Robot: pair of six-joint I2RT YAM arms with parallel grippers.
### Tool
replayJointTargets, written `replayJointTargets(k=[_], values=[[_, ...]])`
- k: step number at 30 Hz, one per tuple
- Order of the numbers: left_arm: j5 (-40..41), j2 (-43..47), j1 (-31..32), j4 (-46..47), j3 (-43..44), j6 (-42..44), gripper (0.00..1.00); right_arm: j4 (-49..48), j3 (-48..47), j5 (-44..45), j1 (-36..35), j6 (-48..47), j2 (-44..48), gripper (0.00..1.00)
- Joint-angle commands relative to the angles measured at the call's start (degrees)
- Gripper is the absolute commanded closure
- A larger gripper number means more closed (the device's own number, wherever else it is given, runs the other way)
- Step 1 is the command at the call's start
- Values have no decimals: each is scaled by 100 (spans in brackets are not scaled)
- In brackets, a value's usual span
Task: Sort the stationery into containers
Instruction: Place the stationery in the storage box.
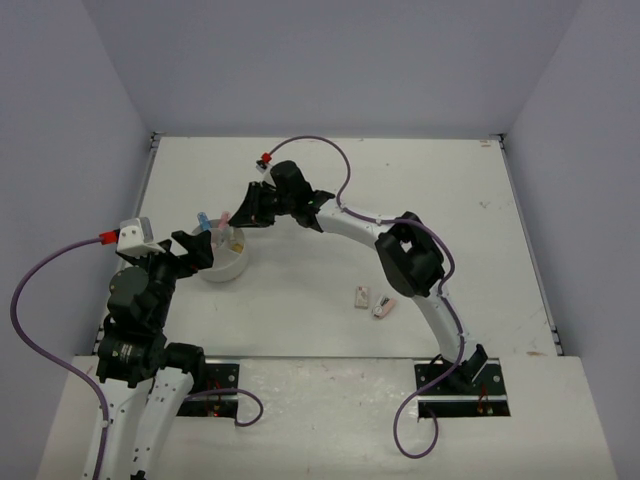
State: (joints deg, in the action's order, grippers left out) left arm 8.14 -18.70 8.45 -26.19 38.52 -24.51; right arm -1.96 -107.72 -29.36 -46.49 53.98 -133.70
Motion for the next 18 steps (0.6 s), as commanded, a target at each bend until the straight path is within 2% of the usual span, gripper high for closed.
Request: replayJointTargets(k=[1,2,5,9,18], values=[[-14,-31,25,182,-40,43,0,38,-176,150,-53,-193,41,83],[-19,-33,25,184,-38,43,0,38,-146,150,-53,-215,66,76],[-23,-37,25,180,-38,43,0,38,-65,150,-57,-292,154,63],[-45,-37,25,191,-47,43,0,75,8,144,-53,-352,313,53],[-32,-37,25,184,-38,43,0,169,496,210,-1,-415,914,51]])
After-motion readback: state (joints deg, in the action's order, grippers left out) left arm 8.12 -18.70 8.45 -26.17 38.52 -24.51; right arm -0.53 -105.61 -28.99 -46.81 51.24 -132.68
